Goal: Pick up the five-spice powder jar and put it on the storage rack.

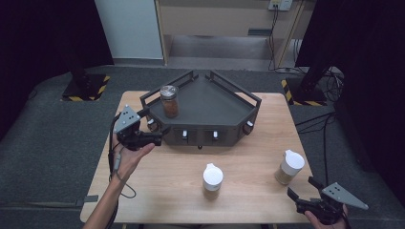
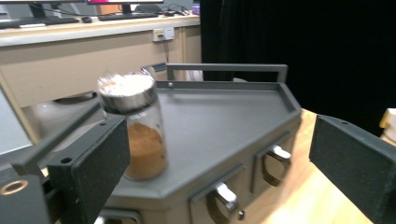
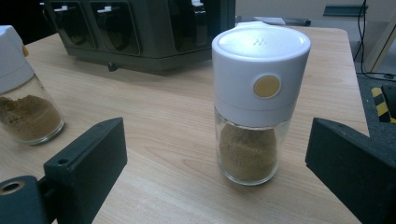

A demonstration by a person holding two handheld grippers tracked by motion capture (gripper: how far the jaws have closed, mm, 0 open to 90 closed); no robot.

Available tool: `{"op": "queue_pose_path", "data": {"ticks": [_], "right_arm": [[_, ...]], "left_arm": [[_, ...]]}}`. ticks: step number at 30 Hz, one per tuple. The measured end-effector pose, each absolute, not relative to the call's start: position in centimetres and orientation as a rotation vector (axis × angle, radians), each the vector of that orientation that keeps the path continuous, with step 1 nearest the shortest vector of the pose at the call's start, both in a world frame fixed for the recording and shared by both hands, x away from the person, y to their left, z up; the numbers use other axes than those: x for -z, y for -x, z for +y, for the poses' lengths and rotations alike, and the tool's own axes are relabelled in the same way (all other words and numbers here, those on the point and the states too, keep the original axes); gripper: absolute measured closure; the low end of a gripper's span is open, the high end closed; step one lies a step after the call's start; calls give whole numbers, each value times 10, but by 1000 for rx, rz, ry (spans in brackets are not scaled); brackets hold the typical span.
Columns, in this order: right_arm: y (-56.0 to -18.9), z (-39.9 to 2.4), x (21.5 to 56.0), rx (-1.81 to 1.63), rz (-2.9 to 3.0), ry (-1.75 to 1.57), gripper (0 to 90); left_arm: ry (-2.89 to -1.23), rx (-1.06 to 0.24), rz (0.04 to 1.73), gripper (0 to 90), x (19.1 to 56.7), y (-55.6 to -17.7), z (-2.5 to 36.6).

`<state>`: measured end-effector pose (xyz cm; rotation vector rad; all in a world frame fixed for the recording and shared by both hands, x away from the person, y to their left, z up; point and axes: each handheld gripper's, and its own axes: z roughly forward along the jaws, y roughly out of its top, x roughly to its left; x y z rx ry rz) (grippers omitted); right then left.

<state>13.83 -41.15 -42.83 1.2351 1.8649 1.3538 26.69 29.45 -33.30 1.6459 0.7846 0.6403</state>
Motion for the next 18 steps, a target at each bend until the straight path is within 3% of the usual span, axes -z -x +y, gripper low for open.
{"op": "queue_pose_path", "data": {"ticks": [18], "right_arm": [[-139, -411, 428, -1353, 1875, -1233, 55]], "left_arm": [[-1688, -589, 770, 44, 388, -228, 310]]}}
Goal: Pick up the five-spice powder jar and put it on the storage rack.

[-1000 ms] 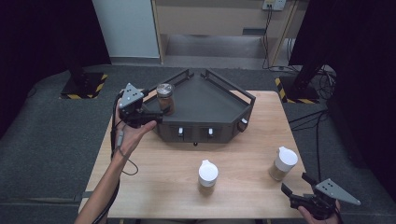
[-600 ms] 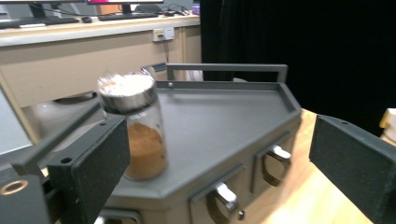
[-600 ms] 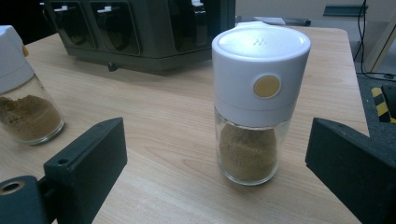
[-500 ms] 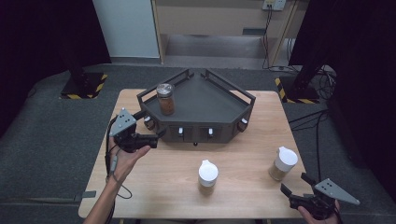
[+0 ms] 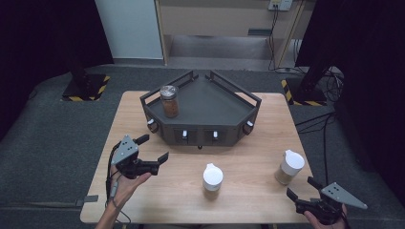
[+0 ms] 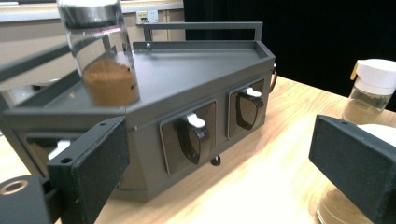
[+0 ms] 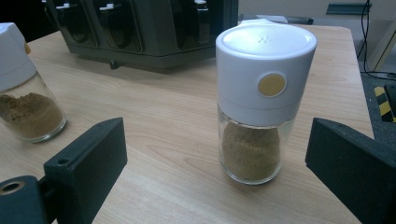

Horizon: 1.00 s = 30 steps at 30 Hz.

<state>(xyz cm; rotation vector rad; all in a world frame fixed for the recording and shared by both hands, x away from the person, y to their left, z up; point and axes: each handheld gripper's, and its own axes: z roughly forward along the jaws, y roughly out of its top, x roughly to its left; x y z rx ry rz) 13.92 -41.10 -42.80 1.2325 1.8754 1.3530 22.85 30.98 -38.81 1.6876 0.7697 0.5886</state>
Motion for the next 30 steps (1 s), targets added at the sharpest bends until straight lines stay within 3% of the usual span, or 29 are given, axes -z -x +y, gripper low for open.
{"op": "queue_pose_path", "data": {"ticks": [30], "right_arm": [[-141, -411, 428, -1352, 1886, -1230, 56]], "left_arm": [[-1680, -572, 844, 30, 441, -188, 355]]}}
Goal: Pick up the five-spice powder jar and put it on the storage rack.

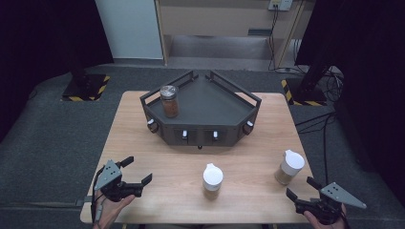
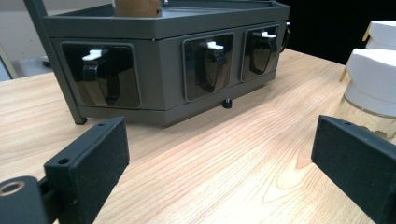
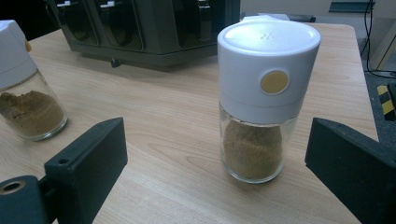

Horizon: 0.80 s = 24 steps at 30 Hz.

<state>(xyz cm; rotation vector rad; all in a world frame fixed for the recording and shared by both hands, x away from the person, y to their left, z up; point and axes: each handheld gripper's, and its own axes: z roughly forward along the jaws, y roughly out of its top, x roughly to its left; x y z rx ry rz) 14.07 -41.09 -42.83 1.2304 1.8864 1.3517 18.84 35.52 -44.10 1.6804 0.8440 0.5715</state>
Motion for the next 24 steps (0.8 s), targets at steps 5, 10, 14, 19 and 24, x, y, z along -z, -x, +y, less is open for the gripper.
{"op": "queue_pose_path", "data": {"ticks": [5, 10, 14, 19, 24], "right_arm": [[-141, -409, 427, -1346, 1893, -1227, 56], [-142, -409, 427, -1342, 1899, -1222, 57], [-142, -409, 427, -1343, 1899, -1224, 57], [-142, -409, 427, -1342, 1903, -1222, 57], [-143, -409, 427, -1345, 1910, -1220, 58]], "left_arm": [[-1689, -560, 849, 24, 446, -190, 364], [-1686, -540, 874, 20, 451, -190, 370], [-1688, -533, 874, 20, 453, -192, 372], [-1705, -524, 867, 22, 454, -194, 372], [-1701, -510, 867, 19, 455, -195, 373]]}}
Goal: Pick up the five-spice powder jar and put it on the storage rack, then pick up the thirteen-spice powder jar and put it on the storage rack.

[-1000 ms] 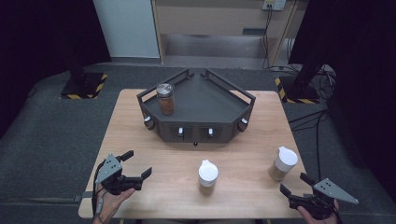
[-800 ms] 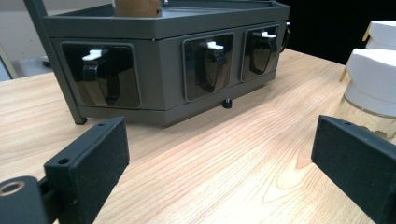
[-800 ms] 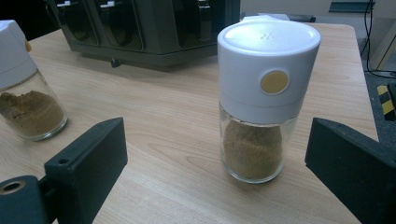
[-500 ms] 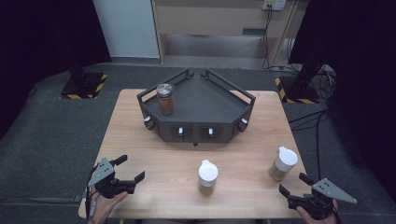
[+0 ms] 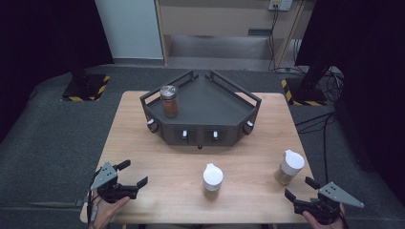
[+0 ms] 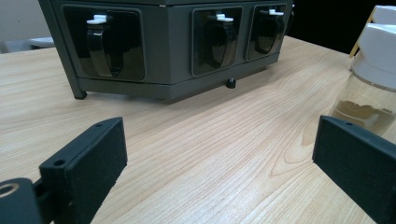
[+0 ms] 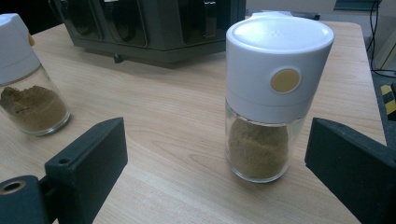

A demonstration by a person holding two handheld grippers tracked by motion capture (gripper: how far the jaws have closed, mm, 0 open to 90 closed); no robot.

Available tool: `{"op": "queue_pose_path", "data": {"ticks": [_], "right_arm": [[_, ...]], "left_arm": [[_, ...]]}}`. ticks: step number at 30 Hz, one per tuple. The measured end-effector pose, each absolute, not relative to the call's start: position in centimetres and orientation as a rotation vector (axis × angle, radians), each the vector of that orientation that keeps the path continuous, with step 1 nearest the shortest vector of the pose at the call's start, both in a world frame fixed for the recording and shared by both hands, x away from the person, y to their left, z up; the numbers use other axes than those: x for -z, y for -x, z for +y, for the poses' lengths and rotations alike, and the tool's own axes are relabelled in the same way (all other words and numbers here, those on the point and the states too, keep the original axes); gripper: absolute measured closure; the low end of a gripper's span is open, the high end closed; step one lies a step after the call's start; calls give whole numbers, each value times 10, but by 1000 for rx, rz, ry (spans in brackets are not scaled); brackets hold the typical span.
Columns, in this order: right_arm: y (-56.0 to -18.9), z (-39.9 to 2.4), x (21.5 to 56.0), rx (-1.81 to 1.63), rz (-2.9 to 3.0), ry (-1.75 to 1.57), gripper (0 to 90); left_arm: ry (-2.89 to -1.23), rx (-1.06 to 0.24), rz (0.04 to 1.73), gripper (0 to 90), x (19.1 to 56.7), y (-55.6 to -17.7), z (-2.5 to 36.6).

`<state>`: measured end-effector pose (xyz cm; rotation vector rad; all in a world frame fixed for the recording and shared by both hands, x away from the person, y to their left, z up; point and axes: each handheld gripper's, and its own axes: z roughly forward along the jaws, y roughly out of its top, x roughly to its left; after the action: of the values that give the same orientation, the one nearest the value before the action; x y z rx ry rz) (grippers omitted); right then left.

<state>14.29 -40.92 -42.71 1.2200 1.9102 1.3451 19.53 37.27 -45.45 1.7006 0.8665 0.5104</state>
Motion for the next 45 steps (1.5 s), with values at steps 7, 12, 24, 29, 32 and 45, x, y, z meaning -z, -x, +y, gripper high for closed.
{"op": "queue_pose_path", "data": {"ticks": [7, 12, 24, 29, 32, 45], "right_arm": [[-142, -409, 427, -1346, 1909, -1214, 57], [-141, -409, 427, -1347, 1897, -1218, 53], [-137, -409, 426, -1360, 1867, -1204, 35], [-137, -405, 417, -1349, 1888, -1198, 38], [-138, -403, 411, -1360, 1906, -1173, 40], [-154, -386, 386, -1409, 2020, -1051, 46]], "left_arm": [[-1707, -501, 865, 9, 455, -196, 373], [-1714, -494, 852, 9, 455, -198, 372], [-1720, -493, 848, 7, 455, -197, 372], [-1725, -491, 843, 7, 455, -198, 371], [-1733, -490, 843, 7, 455, -199, 371], [-1738, -487, 849, 8, 454, -200, 370]]}}
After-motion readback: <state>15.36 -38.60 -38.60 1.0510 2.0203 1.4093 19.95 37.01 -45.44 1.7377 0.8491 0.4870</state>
